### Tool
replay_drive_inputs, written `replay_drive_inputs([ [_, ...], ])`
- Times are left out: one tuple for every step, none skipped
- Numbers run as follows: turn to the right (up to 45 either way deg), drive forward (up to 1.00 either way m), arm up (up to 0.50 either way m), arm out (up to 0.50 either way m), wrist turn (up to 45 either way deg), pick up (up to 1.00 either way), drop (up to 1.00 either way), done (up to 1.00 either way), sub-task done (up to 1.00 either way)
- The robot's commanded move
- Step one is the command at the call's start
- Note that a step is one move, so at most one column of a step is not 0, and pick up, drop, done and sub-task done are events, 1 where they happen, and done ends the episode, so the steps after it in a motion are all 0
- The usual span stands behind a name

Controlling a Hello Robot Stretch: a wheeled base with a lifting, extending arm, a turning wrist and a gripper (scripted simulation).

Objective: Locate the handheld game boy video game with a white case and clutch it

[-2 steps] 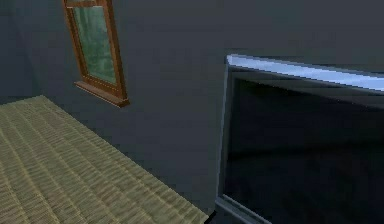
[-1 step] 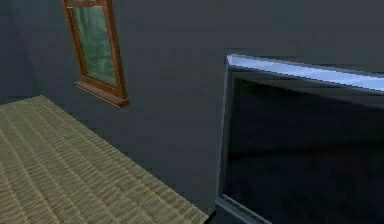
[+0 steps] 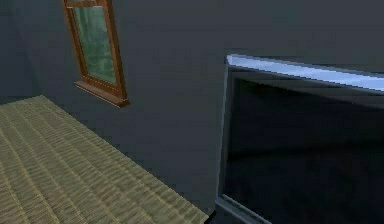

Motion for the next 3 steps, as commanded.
replay_drive_inputs([
  [0.0, 0.0, 0.0, 0.0, 45.0, 0.0, 0.0, 0.0, 0.0],
  [0.0, 0.0, 0.0, 0.0, 45.0, 0.0, 0.0, 0.0, 0.0],
  [0.0, 0.0, 0.0, 0.0, 45.0, 0.0, 0.0, 0.0, 0.0],
])
